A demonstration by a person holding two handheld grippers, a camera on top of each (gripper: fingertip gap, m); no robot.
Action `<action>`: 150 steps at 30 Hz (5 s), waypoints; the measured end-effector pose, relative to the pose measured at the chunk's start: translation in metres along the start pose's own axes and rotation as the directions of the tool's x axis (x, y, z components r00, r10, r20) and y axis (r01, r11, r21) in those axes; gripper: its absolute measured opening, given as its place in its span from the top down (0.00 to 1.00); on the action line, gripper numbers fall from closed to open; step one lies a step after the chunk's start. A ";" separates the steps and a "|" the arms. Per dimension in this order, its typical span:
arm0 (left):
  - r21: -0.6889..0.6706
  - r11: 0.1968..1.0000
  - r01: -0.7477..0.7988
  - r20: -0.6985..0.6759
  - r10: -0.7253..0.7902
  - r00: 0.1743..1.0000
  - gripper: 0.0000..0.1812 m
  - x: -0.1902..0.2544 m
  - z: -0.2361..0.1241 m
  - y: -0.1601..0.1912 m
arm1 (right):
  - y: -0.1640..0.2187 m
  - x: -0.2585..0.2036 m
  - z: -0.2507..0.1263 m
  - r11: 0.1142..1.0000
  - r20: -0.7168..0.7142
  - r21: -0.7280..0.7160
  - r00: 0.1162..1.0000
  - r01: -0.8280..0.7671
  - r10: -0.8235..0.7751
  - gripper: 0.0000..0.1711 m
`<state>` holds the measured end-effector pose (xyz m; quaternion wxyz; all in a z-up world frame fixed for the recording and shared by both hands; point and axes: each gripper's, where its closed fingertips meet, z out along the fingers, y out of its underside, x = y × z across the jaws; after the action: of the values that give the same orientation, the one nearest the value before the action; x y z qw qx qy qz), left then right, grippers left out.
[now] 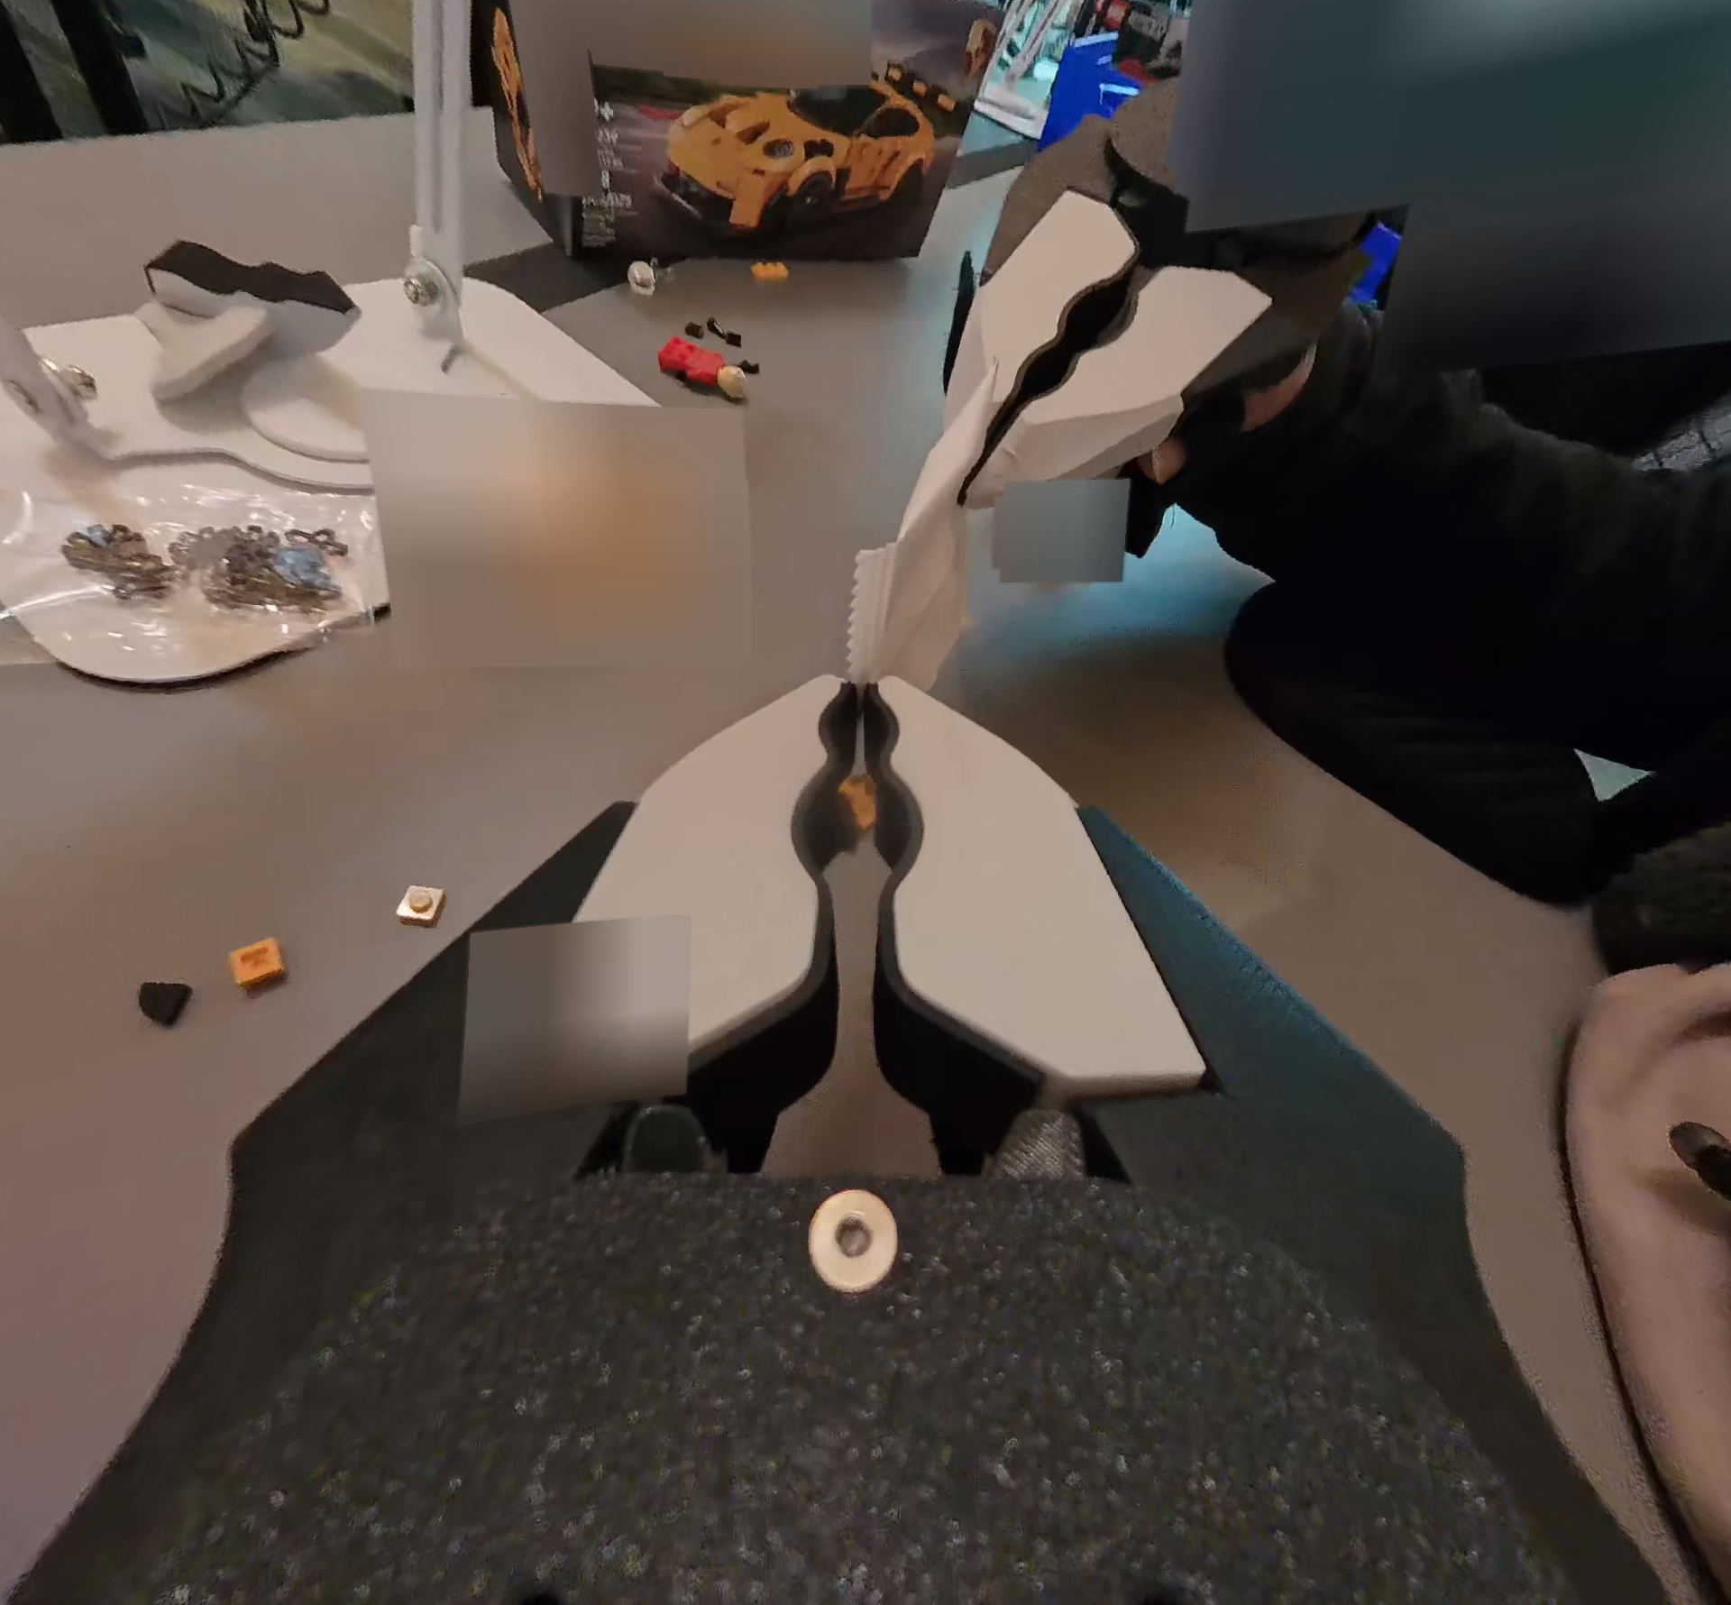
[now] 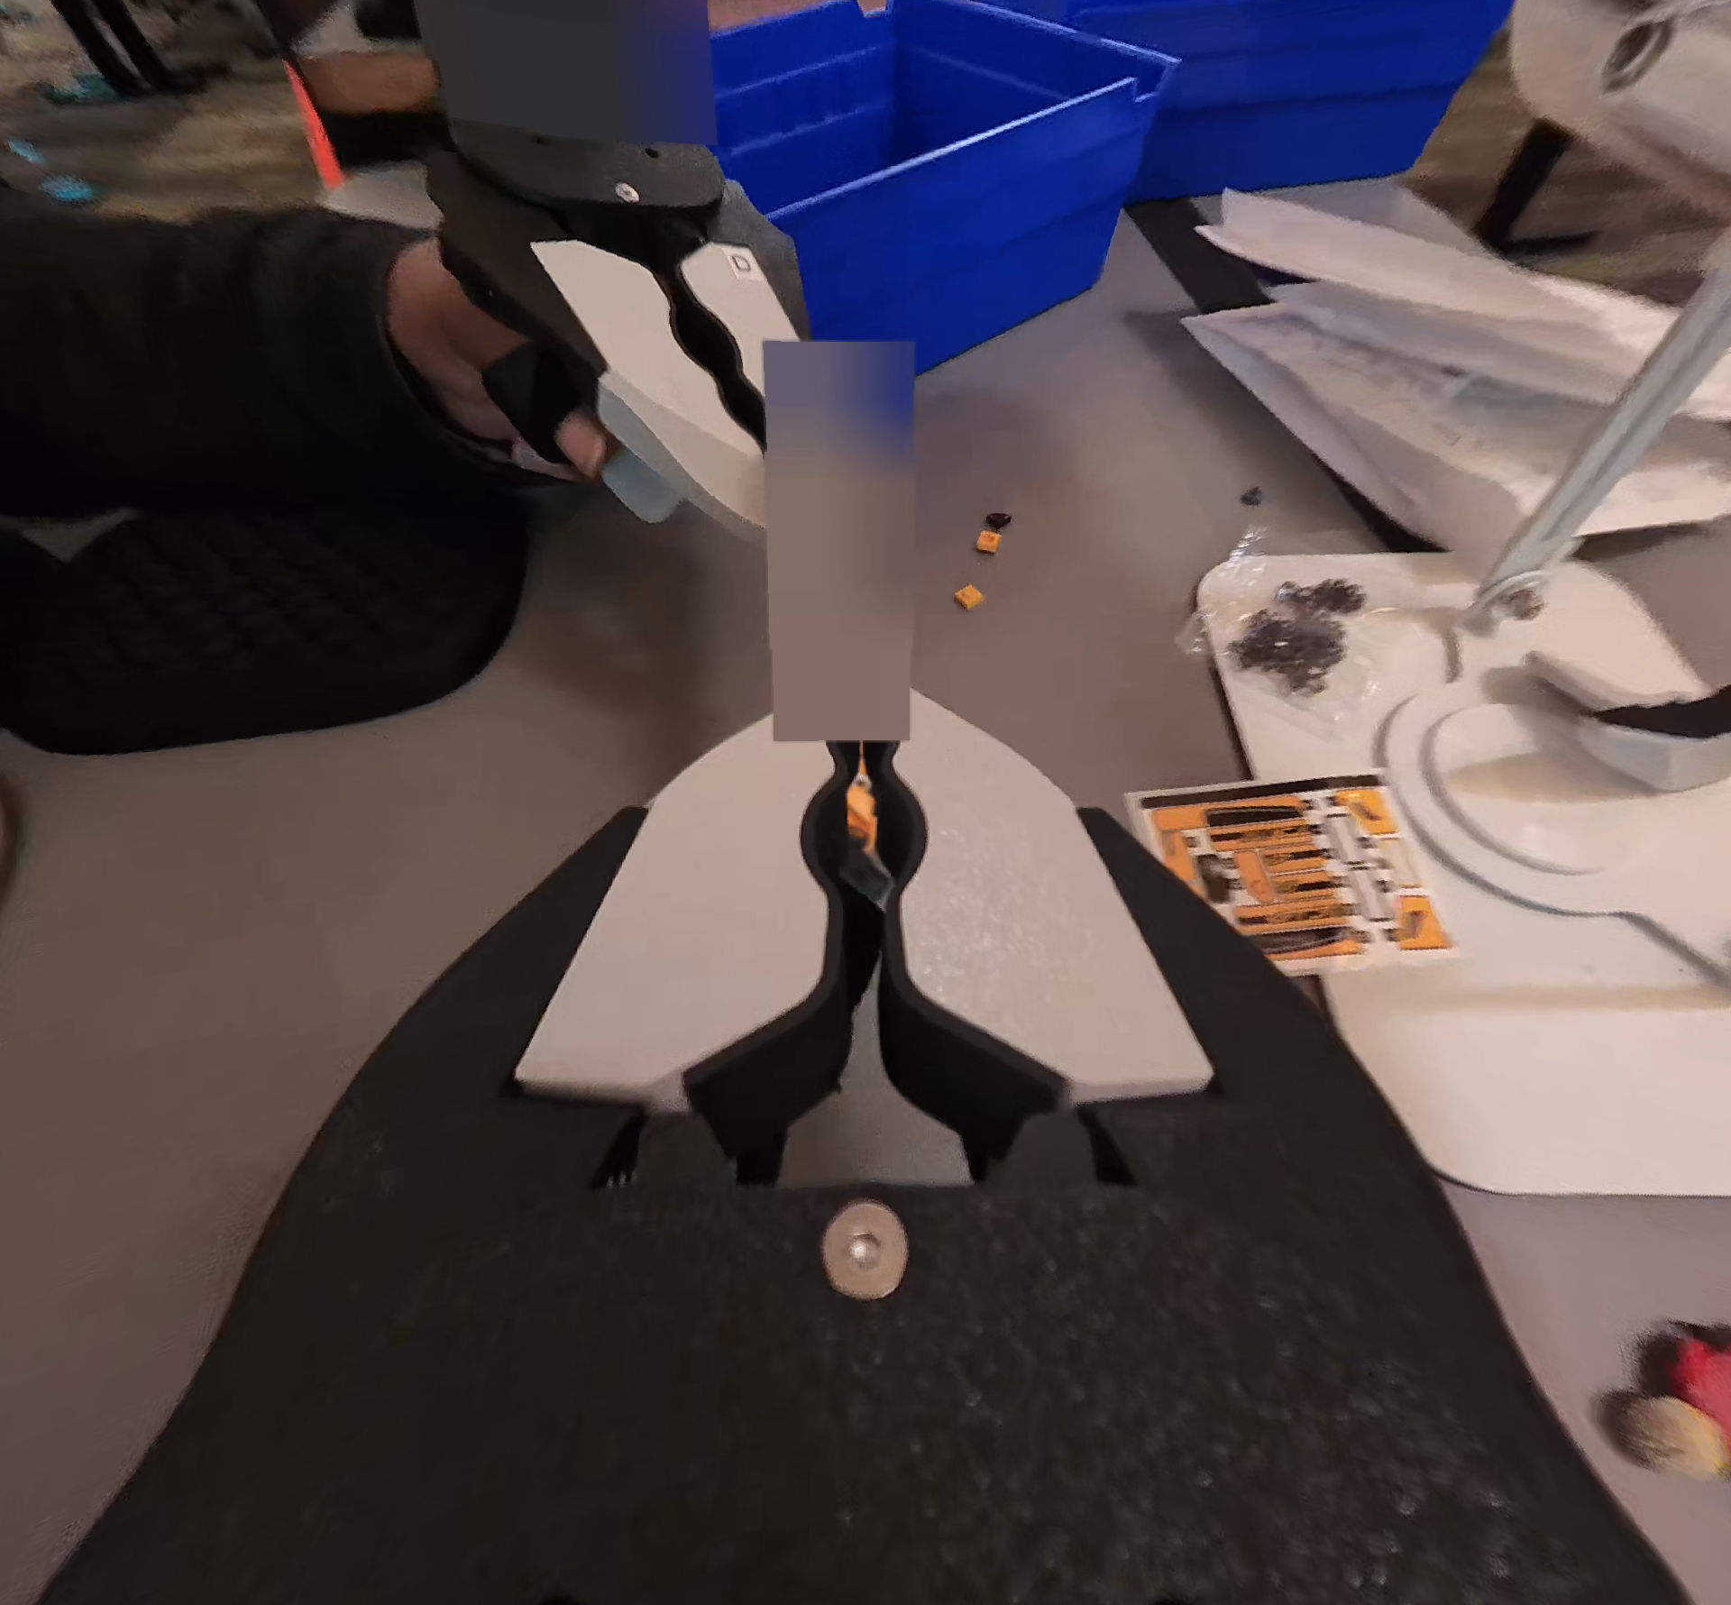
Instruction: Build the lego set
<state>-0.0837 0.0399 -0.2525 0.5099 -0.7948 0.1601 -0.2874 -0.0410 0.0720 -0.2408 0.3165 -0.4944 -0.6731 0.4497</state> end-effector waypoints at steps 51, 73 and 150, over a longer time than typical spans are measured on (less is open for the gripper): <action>0.227 0.972 -0.067 -0.291 0.134 0.947 1.00 0.085 -0.005 -0.021 | -0.032 -0.079 -0.001 0.958 0.218 0.230 0.968 -0.175 0.124 1.00; 0.312 0.914 -0.258 -0.231 0.337 0.913 0.94 0.090 -0.022 -0.025 | -0.035 -0.089 -0.011 0.898 -0.039 0.271 0.936 0.346 -0.349 1.00; 0.132 0.963 -0.234 -0.217 0.259 0.941 1.00 0.078 -0.006 0.002 | -0.026 -0.069 -0.013 0.962 0.050 0.245 0.989 0.120 -0.136 1.00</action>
<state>-0.0263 -0.0077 -0.2299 0.5604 -0.7016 0.3018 -0.3203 -0.0180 0.0071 -0.2102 0.3802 -0.3924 -0.6542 0.5230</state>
